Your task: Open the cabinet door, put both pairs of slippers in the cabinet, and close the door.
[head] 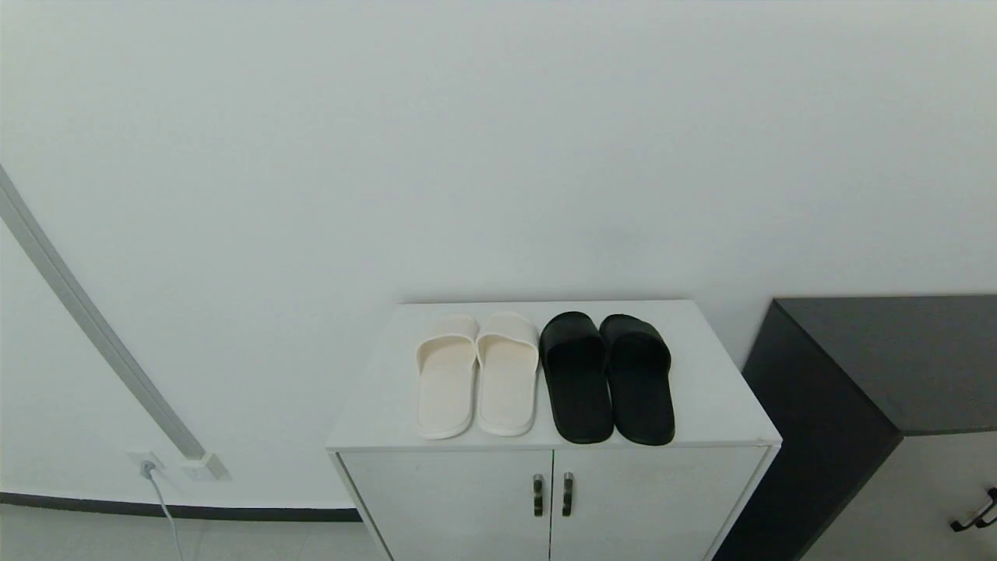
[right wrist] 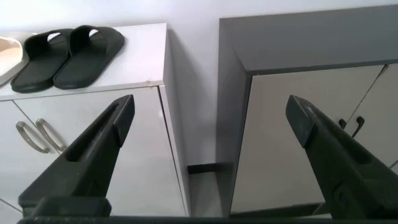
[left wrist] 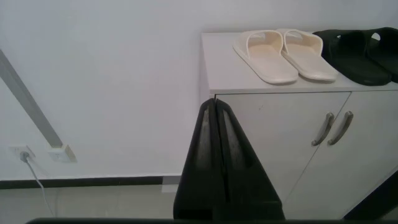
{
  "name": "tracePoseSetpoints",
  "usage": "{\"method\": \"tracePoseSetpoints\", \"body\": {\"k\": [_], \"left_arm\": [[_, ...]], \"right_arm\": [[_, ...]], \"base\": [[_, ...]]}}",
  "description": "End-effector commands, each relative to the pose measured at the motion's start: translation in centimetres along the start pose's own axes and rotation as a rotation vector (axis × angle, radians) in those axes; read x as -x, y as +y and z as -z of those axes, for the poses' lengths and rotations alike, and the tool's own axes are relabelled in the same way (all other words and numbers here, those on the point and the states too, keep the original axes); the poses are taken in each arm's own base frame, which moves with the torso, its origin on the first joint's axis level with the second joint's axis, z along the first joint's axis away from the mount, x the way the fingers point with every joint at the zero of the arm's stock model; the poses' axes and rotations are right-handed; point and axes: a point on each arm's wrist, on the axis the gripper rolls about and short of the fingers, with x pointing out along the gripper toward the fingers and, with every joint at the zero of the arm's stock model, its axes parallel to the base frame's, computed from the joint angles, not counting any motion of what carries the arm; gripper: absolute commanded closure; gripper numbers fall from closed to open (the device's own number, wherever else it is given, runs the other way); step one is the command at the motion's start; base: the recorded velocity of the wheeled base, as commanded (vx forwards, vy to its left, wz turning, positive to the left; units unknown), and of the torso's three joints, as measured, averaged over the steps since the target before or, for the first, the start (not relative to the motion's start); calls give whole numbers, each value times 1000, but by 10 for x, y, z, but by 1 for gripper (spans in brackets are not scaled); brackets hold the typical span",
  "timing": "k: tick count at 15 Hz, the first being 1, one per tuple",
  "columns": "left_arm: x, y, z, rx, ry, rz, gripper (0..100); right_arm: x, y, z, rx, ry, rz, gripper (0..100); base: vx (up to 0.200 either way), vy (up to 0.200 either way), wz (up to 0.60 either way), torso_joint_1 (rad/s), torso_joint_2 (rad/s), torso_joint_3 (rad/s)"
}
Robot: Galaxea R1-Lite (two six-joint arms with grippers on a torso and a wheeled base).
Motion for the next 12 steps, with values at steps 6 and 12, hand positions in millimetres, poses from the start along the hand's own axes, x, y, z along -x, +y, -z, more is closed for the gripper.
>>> {"method": "tracePoseSetpoints", "body": {"k": [6,12], "left_arm": [[0,0,0,-1,-1,0,100],[0,0,0,0,-1,8,100]], "right_arm": [[0,0,-1,27,2,3,0],[-30,4,-133,-82,39,-32,0]], "base": [[0,0,0,0,0,0],[0,0,0,0,0,0]]}}
